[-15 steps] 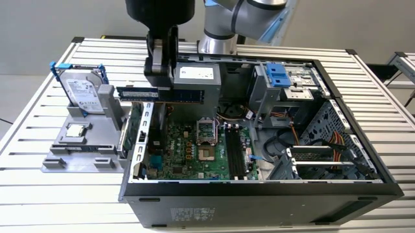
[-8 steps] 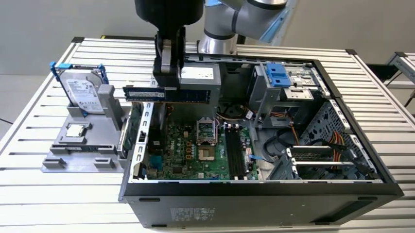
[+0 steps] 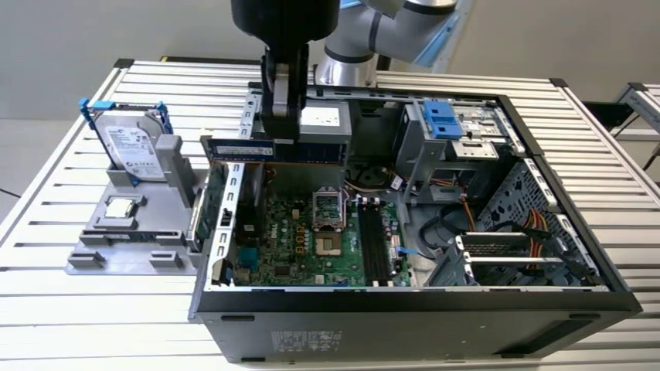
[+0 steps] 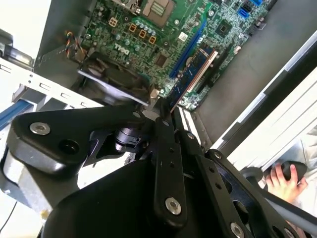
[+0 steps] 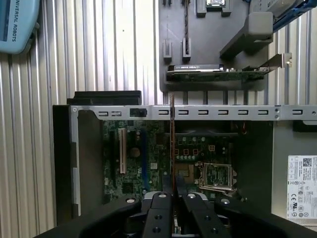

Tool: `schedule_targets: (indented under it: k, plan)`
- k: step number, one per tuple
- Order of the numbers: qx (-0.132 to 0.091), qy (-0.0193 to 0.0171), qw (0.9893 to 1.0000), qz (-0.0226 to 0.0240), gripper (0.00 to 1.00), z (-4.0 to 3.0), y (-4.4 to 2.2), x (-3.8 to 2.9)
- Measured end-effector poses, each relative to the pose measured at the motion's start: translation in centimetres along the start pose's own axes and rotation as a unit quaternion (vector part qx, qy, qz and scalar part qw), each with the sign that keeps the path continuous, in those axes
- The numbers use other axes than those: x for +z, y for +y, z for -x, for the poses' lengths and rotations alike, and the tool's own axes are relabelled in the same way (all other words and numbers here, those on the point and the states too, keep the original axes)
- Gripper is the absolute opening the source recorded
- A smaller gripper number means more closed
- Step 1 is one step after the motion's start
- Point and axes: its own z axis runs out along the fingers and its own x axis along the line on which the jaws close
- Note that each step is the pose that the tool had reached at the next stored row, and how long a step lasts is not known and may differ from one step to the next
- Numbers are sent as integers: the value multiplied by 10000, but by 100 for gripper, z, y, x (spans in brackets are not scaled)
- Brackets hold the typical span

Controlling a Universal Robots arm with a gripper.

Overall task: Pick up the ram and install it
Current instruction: 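Pick up the ram and move it above insertion slot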

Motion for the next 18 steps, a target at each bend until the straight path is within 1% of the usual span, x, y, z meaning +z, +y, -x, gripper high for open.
schedule_targets:
  k: [4, 7, 9, 15, 18]
  plan:
    - [0, 0, 10000, 0, 0, 2, -66, -1]
    - [0, -1, 10000, 0, 0, 5, -152, -2]
    - [0, 0, 10000, 0, 0, 6, -190, -3]
    - [0, 0, 10000, 0, 0, 8, -248, -3]
    - [0, -1, 10000, 0, 0, 10, -289, -4]
